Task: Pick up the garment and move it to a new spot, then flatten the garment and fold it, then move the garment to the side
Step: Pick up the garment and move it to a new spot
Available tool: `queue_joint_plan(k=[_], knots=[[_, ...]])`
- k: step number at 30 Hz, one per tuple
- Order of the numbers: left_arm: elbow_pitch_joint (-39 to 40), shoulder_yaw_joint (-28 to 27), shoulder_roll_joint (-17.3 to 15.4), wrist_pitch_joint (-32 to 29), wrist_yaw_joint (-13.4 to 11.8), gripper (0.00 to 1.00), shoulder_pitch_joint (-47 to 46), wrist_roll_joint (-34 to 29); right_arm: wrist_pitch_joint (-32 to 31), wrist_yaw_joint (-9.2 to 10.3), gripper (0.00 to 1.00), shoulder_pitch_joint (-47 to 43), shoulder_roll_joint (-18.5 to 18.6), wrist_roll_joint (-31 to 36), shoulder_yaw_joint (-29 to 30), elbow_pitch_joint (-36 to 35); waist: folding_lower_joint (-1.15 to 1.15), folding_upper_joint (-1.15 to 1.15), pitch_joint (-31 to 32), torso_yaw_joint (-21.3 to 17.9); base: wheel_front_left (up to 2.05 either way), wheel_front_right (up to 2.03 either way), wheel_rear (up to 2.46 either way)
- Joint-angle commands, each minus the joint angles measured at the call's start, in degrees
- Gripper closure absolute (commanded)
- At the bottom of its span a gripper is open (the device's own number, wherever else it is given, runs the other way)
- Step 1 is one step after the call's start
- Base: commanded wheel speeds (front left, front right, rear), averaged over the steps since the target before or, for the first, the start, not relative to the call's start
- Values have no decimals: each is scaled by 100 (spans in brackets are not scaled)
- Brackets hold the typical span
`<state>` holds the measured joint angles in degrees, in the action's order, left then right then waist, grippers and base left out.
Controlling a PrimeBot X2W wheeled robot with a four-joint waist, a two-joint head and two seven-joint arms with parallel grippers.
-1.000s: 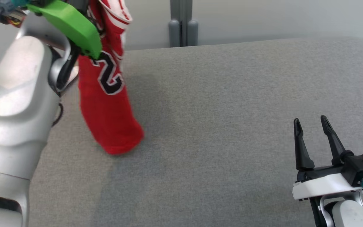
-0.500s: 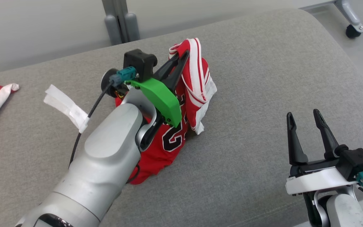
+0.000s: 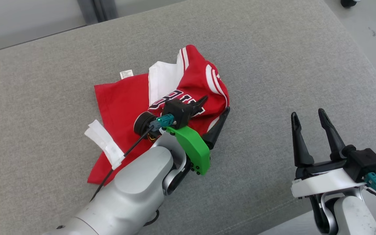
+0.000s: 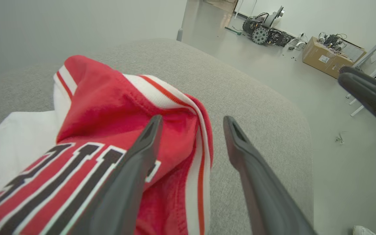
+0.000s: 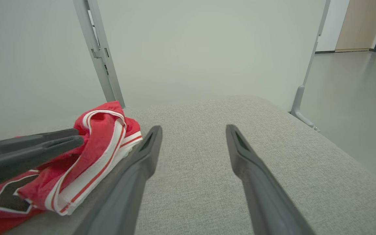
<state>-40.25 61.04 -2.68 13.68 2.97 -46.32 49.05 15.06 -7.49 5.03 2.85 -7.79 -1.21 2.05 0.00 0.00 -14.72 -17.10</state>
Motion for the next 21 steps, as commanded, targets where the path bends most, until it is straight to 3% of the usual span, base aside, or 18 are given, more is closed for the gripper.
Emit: queue_joint_plan(k=[1,5,9,21], knots=[[22,39,-39,63,-67,0,-11,74,18,-1,0,50,7,42,2,16,0,0,71,178,0,0,0],[54,62,-35,135,-228,0,-78,217,18,-1,0,24,9,100,39,45,0,0,216,453,0,0,0],[159,-300,-34,155,-364,0,18,163,18,-1,0,7,9,162,36,66,0,0,376,730,0,0,0],[926,-2698,-316,147,-627,0,1736,-1221,18,-1,0,-52,9,574,413,188,0,0,1135,1534,0,0,0]])
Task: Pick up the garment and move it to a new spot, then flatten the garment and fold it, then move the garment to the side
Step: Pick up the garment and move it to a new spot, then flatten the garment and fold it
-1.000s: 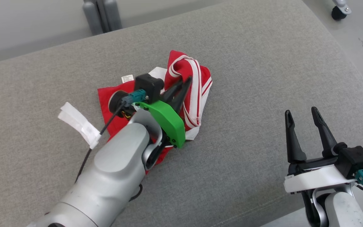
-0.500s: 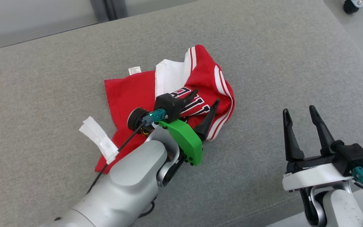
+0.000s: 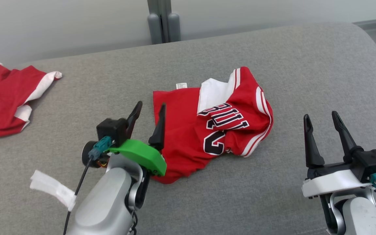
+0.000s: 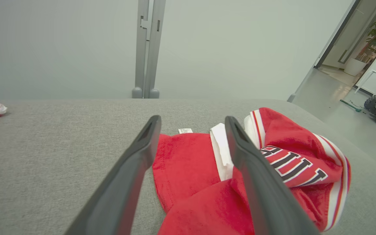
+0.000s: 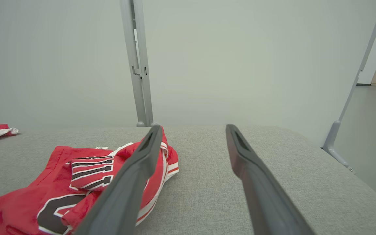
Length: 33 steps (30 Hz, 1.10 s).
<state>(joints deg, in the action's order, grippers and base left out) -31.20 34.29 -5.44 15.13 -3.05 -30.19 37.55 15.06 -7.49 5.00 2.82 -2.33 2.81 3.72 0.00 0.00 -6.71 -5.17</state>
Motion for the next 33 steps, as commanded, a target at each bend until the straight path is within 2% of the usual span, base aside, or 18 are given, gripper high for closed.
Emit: queue_joint_plan(k=[1,9,16,25,33], knots=[[80,-157,-50,1,-42,0,272,-163,18,-1,0,-78,12,57,57,38,0,0,378,396,0,0,0],[645,-1277,-15,2,-19,0,1563,-764,18,-1,0,-326,13,-10,260,265,0,0,629,812,0,0,0],[1142,-1906,100,3,-7,0,2314,-1233,17,-1,0,-472,14,-248,179,382,0,0,664,896,0,0,0],[1309,-2254,213,2,131,0,2693,-1556,18,-1,0,-523,14,-320,88,479,0,0,656,842,0,0,0],[1323,-2335,249,2,183,0,2753,-1661,18,-1,0,-505,14,-318,58,540,0,0,645,818,0,0,0]])
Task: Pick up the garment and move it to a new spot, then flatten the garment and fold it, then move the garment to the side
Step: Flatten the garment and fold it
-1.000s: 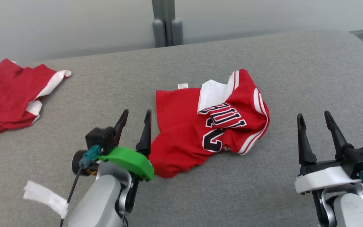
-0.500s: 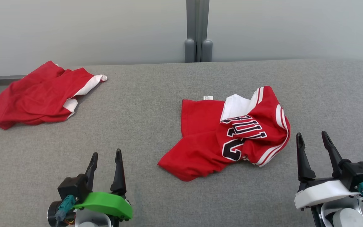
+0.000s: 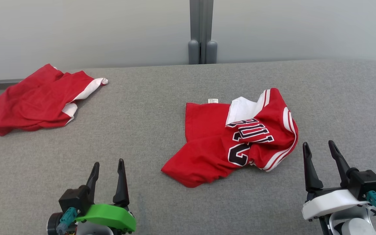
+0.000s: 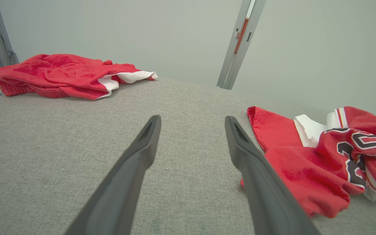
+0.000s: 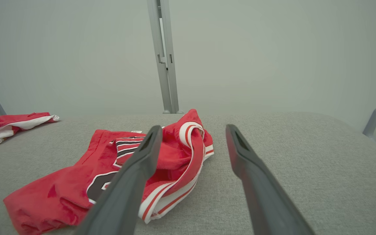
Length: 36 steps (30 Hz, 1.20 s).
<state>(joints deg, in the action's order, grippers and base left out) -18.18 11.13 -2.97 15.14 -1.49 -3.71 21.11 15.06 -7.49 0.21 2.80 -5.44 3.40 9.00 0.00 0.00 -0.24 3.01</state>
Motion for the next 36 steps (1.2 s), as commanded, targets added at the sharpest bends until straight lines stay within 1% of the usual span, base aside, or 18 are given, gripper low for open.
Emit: queue_joint_plan(k=[1,11,17,21,27,31,33,34,35,36], knots=[[22,-20,4,1,30,0,107,-18,18,-1,0,-27,16,-6,-3,16,0,0,-3,0,0,0,0],[-4,32,6,1,15,0,62,103,18,-1,0,-27,16,29,24,30,0,0,-48,13,0,0,0],[19,49,6,1,-10,0,-36,116,17,-1,0,221,16,313,12,214,0,0,-161,39,0,0,0],[63,77,5,1,-43,0,-127,132,-34,-1,0,615,16,728,137,577,0,0,-271,112,0,0,0],[85,148,3,1,-56,0,-237,198,-730,-1,0,1375,13,1314,355,1319,0,0,-476,335,0,0,0],[106,185,3,1,-84,0,-301,232,-976,-1,0,1727,19,1580,540,1760,0,0,-595,493,0,0,0],[128,198,3,1,-103,0,-317,252,-951,-1,0,1901,21,1713,701,1962,0,0,-652,569,0,0,0],[135,200,3,1,-108,0,-315,247,-969,-1,4,1957,23,1781,766,2064,0,0,-673,599,0,0,0],[139,205,3,1,-121,0,-316,241,-999,-1,48,2023,20,1836,850,2205,0,0,-696,636,0,0,0],[146,206,3,1,-121,0,-318,244,-1013,-1,62,2084,21,1867,909,2302,0,0,-709,658,0,0,0]])
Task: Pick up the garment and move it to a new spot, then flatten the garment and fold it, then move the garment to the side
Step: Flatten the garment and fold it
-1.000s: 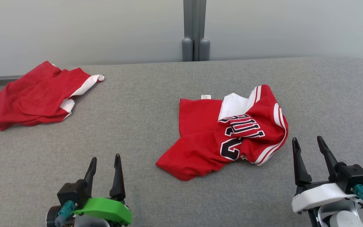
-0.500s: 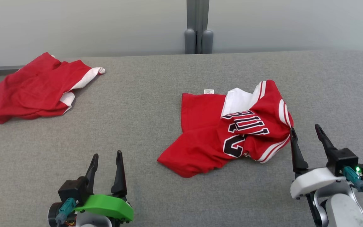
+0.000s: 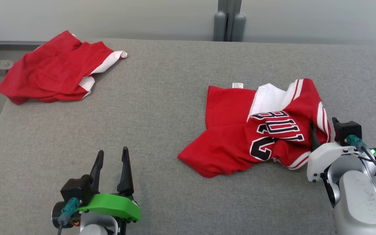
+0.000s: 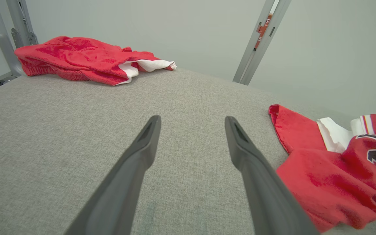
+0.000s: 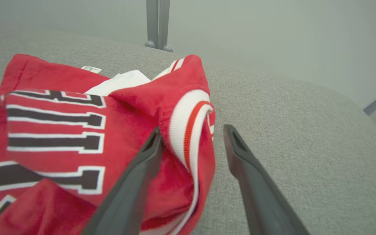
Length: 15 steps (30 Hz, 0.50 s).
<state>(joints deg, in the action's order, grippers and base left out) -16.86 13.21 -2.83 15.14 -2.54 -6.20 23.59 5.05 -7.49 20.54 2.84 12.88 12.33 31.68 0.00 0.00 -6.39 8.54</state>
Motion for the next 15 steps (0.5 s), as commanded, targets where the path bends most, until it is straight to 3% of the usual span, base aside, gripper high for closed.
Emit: queue_joint_plan(k=[1,2,8,15], knots=[[22,-2,-12,1,-25,0,-72,2,-18,-1,87,128,16,67,83,147,0,0,-109,132,0,0,0],[28,-9,-11,1,-33,0,-70,6,-6,-1,100,184,17,92,120,221,0,0,-115,146,0,0,0],[23,-75,-11,1,-63,0,-29,12,529,-1,100,536,25,130,265,300,0,0,-97,125,0,0,0],[12,-22,-12,1,-50,0,-7,25,951,-1,100,382,24,-8,457,-196,0,0,-36,-20,0,0,0]])
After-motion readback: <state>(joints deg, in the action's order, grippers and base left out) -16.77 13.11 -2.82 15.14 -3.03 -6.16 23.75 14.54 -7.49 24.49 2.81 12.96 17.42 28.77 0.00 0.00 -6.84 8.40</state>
